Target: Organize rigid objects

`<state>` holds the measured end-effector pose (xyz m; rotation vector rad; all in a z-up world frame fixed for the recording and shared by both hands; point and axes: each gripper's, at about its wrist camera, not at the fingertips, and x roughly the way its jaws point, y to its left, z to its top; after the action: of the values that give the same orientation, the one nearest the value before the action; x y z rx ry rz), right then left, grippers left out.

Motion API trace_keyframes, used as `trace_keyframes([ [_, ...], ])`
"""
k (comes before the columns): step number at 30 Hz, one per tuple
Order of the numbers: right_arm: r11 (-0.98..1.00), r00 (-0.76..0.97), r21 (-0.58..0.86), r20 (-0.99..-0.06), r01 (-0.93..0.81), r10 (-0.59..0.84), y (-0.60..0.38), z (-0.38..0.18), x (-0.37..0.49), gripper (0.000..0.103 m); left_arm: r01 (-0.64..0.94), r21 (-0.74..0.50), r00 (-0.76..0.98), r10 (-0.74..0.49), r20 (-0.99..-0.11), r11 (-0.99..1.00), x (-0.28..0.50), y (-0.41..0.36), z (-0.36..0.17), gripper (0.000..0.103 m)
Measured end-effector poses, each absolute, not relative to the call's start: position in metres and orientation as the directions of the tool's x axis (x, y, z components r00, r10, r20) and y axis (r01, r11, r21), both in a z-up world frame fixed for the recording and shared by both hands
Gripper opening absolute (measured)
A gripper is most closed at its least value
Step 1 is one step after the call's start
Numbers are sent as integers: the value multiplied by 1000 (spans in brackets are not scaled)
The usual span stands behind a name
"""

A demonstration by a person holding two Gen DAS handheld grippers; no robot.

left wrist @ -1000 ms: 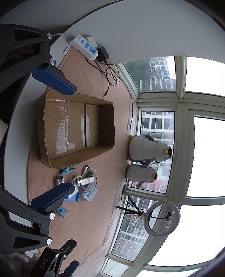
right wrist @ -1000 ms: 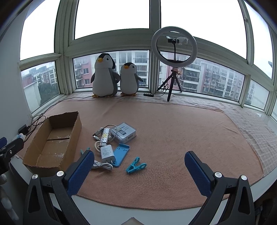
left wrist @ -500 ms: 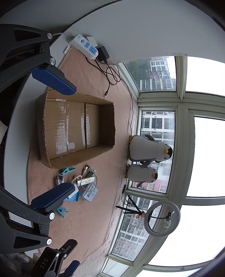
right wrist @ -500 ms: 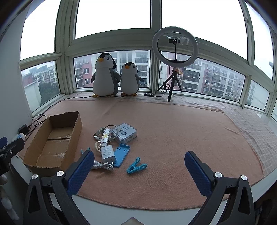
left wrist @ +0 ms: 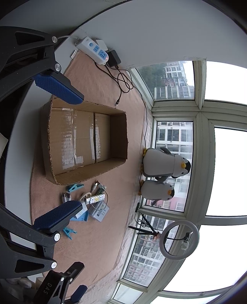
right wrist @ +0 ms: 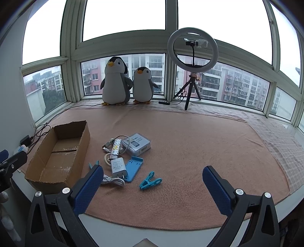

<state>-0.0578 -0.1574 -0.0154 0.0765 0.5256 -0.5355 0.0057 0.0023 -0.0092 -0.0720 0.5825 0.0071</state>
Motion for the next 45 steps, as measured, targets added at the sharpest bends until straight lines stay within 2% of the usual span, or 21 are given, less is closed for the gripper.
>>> trace_keyframes([
  [13,864,726,-64,-514,499,-458,-161,-22,-54,103,-50,-71,814,0,-581,996,14,12,-20,103],
  [23,873,719,-69,-538,483,-441,-166,-33,-46,103,-157,-95,741,54,-669,983,39,70,-51,103],
  [30,883,712,-75,-562,463,-421,-168,-41,-38,103,-183,-111,712,53,-700,977,56,93,-69,102],
  [39,900,717,-70,-580,431,-388,-175,-46,-31,103,-189,-114,679,46,-732,975,70,97,-84,93],
  [45,903,705,-58,-604,425,-371,-179,-53,-28,103,-193,-114,657,42,-752,974,76,100,-94,80],
])
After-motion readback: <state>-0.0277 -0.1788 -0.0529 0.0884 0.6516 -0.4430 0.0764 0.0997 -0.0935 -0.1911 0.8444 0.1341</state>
